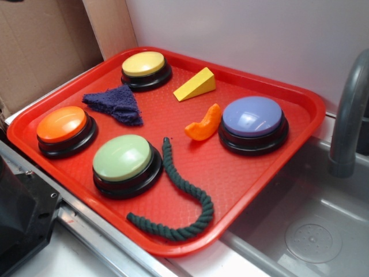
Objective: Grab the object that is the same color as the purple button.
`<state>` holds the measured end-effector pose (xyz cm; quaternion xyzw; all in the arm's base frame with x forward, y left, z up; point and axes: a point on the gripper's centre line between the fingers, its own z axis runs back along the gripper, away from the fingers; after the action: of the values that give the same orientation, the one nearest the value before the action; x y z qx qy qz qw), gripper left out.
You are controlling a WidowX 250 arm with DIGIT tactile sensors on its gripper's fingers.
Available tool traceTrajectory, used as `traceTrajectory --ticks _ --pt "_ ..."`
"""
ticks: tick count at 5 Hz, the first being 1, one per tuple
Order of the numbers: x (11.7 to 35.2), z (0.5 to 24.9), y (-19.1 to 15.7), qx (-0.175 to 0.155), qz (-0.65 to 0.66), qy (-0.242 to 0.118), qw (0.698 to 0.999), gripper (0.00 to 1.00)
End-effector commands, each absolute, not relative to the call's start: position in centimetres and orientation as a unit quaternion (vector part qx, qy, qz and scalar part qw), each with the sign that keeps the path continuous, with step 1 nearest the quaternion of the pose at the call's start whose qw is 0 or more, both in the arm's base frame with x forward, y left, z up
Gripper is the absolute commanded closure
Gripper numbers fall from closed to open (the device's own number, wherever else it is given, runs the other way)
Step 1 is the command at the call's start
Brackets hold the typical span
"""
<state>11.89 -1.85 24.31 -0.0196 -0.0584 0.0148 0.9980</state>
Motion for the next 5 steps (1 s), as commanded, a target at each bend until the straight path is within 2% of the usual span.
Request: traceTrajectory --ticks 1,2,3,4,5 --pt "11.9 24.3 -1.8 -0.02 0.015 -0.058 0.998 0.0" --pt "14.6 22.8 -2.0 -0.045 0.14 -0.072 0.986 0.0" --pt "17.6 20.3 -1.8 -0.042 0.261 -0.111 0.958 0.0" --pt "20.2 17.3 -0.9 -0.014 0.375 -0.143 0.916 0.0" --pt "22.9 13.1 1.0 0.011 0.485 -0.149 0.862 0.0"
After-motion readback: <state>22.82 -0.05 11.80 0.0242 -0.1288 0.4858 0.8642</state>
